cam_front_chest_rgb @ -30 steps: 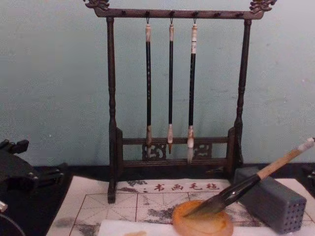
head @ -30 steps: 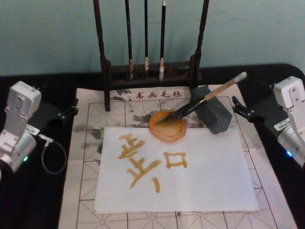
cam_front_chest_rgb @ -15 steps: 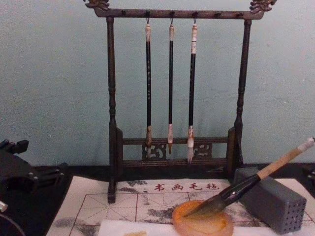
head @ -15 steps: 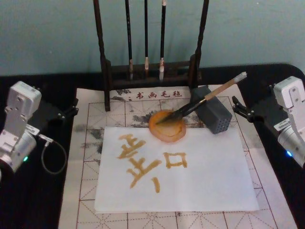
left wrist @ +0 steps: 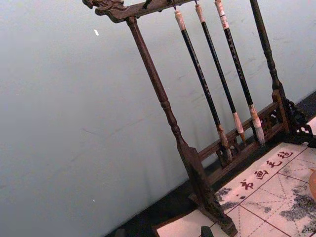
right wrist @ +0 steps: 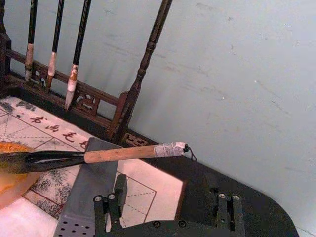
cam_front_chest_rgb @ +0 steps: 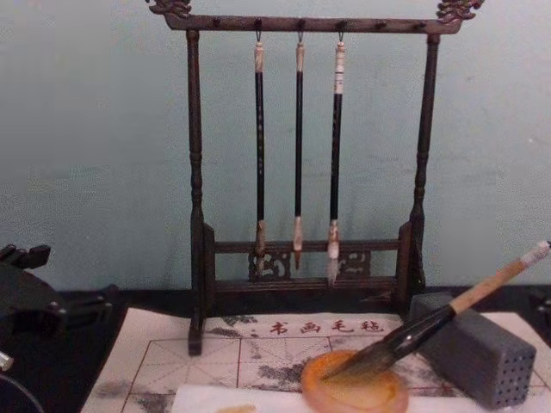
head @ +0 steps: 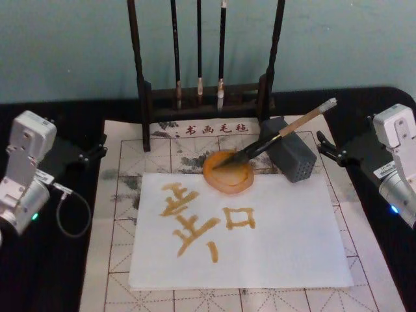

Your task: Pick up the brush from the inkstone, write on the paper, then place the brush back to its original position.

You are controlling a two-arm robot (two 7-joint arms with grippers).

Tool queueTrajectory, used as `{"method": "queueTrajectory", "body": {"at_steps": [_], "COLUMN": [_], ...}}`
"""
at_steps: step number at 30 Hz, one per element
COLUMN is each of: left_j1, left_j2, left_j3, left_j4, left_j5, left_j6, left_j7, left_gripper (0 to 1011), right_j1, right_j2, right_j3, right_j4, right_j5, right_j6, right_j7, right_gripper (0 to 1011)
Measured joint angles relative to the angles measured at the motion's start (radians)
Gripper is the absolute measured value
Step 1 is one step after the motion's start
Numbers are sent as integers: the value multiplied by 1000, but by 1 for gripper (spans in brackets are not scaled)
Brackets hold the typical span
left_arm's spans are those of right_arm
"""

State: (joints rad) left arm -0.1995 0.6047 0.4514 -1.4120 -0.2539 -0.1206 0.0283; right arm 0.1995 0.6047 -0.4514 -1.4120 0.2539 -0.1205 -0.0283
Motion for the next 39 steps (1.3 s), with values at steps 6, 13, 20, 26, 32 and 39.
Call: {"method": "queueTrajectory", "body": {"at_steps": [6, 13, 20, 26, 32, 39], "left_j1": [0, 0, 0, 0, 0, 0], "left_j2": [0, 0, 0, 0, 0, 0], "left_j3": [0, 0, 0, 0, 0, 0], "left_j4": [0, 0, 0, 0, 0, 0], "left_j5": [0, 0, 0, 0, 0, 0], "left_j6": [0, 0, 0, 0, 0, 0], "left_j7": [0, 0, 0, 0, 0, 0], "left_gripper": [1001, 1001, 1001, 1001, 1001, 1001], "right_j1": [0, 0, -2, -21, -55, -81], "right_j2": [0, 0, -2, -11, -23, -50], "right_j3": [0, 0, 5, 40, 93, 150], "right_j4": [0, 0, 0, -18, -56, -80], "right_j5": [0, 0, 0, 51, 163, 294], "right_j6": [0, 0, 0, 23, 74, 148], "right_j7": [0, 0, 4, 45, 113, 183], "right_gripper": [1000, 1000, 1000, 1000, 1000, 1000]}}
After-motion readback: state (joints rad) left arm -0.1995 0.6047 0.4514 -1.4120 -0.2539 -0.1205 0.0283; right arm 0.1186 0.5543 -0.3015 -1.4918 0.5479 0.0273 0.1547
